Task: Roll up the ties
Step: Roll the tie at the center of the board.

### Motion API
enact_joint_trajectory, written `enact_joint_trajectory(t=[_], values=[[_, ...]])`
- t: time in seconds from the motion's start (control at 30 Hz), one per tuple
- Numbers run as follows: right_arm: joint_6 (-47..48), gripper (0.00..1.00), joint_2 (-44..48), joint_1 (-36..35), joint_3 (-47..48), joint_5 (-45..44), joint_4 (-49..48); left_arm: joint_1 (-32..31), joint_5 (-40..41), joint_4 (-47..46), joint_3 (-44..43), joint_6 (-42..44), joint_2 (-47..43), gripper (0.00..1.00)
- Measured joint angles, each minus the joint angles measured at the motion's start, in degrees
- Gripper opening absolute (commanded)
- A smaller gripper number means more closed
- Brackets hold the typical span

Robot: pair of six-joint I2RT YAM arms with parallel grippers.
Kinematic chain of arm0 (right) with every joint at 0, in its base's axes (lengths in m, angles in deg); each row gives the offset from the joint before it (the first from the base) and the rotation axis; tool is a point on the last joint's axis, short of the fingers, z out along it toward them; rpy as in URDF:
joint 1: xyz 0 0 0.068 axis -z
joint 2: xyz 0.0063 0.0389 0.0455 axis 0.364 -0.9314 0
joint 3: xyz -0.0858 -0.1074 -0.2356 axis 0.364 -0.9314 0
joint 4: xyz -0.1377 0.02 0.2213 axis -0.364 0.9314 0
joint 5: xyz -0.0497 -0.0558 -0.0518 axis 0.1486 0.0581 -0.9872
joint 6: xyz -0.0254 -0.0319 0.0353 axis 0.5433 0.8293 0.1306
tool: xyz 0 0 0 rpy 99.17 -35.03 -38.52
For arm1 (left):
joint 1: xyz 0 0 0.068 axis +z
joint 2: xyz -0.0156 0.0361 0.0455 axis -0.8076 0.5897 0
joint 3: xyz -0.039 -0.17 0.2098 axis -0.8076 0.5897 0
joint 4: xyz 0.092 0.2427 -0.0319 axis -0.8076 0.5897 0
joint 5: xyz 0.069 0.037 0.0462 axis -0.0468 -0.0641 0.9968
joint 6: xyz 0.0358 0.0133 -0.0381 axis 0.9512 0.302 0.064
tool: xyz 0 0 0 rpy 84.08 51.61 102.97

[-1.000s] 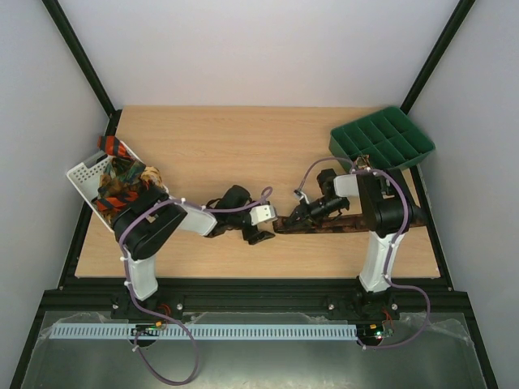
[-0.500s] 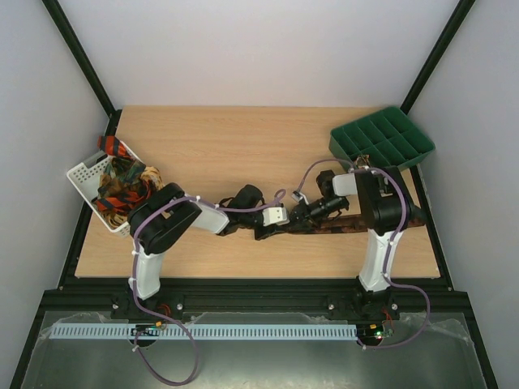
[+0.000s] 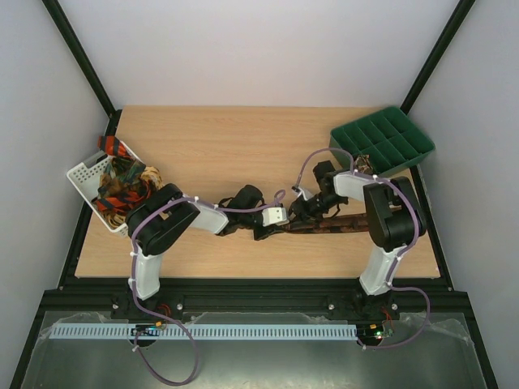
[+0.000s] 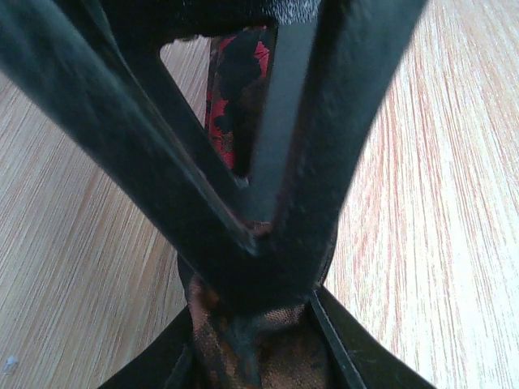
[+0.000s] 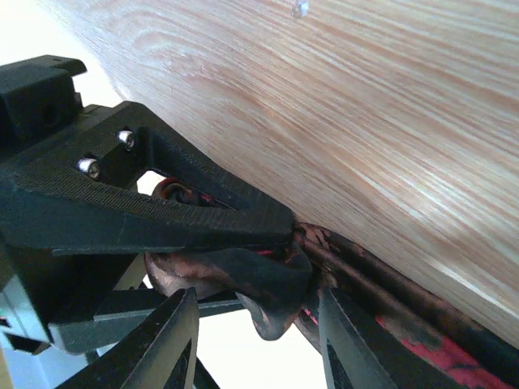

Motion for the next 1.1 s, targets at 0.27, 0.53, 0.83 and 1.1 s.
enact_joint_trajectory(t=[0.27, 0.53, 0.83, 1.1], values=[[-0.7, 0.01, -3.0, -1.3, 0.0, -0.6, -2.1, 0.0, 0.3, 0.5, -0.2, -0.4, 0.0, 0.40], [-0.8, 0.01, -3.3, -1.2, -1.0, -1.5, -4.1, 3.3, -3.5, -5.8, 6.7, -2.9, -2.6, 0.69], [-0.3, 0.01, -6.1, -0.5, -0.3, 3.0, -4.0, 4.5, -7.6, -21.0, 12.9, -9.4, -0.5, 0.61], [0.8, 0.01, -7.0, -0.4, -0.1, 4.5, -4.0, 4.5, -7.6, -27.0, 14.5, -13.2, 1.0, 0.36]])
